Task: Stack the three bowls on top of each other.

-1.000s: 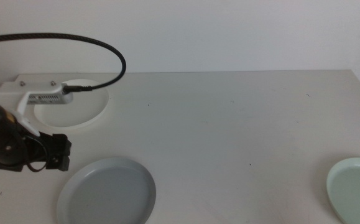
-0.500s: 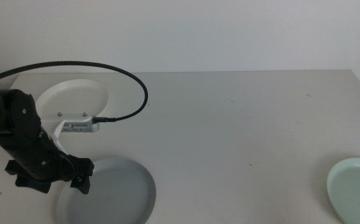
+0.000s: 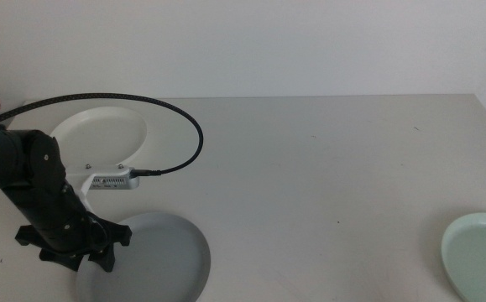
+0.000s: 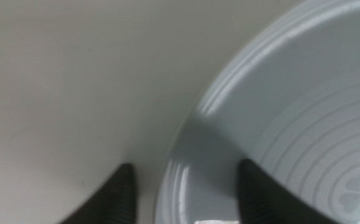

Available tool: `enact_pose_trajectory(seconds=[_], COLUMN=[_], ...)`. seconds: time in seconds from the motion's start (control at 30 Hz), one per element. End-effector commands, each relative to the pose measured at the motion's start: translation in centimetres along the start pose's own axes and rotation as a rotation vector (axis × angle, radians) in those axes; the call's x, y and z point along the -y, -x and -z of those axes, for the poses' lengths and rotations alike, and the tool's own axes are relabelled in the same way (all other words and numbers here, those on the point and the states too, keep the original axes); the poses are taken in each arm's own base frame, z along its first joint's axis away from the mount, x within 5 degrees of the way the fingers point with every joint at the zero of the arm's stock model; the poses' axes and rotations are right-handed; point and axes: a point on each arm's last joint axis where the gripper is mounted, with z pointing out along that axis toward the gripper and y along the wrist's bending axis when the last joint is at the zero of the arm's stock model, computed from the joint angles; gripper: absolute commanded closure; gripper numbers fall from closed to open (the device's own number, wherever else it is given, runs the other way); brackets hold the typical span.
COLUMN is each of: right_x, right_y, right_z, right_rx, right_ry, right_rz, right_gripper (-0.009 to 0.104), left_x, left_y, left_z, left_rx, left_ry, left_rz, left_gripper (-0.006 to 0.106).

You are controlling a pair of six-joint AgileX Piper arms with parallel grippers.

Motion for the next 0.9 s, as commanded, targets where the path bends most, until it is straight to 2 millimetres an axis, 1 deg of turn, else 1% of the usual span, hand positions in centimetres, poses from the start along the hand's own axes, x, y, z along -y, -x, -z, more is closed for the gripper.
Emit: enact_pose_trajectory(seconds=[0.0, 0.23, 0.3, 0.4, 0.5, 0.6, 0.7, 0.87], right_x=[0.0, 0.0, 0.0, 0.0, 0.0, 0.0, 0.0, 0.0], right_y=[1.1, 1.1, 1.1, 1.1, 1.1, 1.1, 1.1, 1.1], right_z=[0.3, 0.3, 0.3, 0.3, 0.3, 0.3, 0.3, 0.3], right_rx=[0.114, 0.114, 0.114, 0.114, 0.114, 0.114, 0.114, 0.114], right_ry=[0.004, 0.004, 0.004, 0.004, 0.004, 0.004, 0.004, 0.004], right_rz=[0.019, 0.019, 0.019, 0.019, 0.019, 0.019, 0.019, 0.019], right_gripper=[0.049, 0.049, 0.049, 0.049, 0.049, 0.049, 0.049, 0.049], left_x=[0.2, 0.2, 0.2, 0.1, 0.2, 0.5, 1.2, 3.4], left_y=[0.5, 0.5, 0.4, 0.2, 0.2, 0.9, 2.0, 4.3], left_z=[1.4, 1.4, 1.4, 1.4, 1.9, 3.2, 4.8, 8.1], left_rx=[0.055, 0.049, 0.045, 0.021, 0.008, 0.034, 0.065, 0.134], left_ry=[-0.008, -0.006, -0.005, 0.001, -0.001, -0.020, -0.064, -0.116], left_rz=[-0.003, -0.006, -0.009, -0.014, -0.007, 0.016, 0.036, 0.001], left_gripper=[0.059, 0.093, 0.101, 0.101, 0.101, 0.101, 0.101, 0.101])
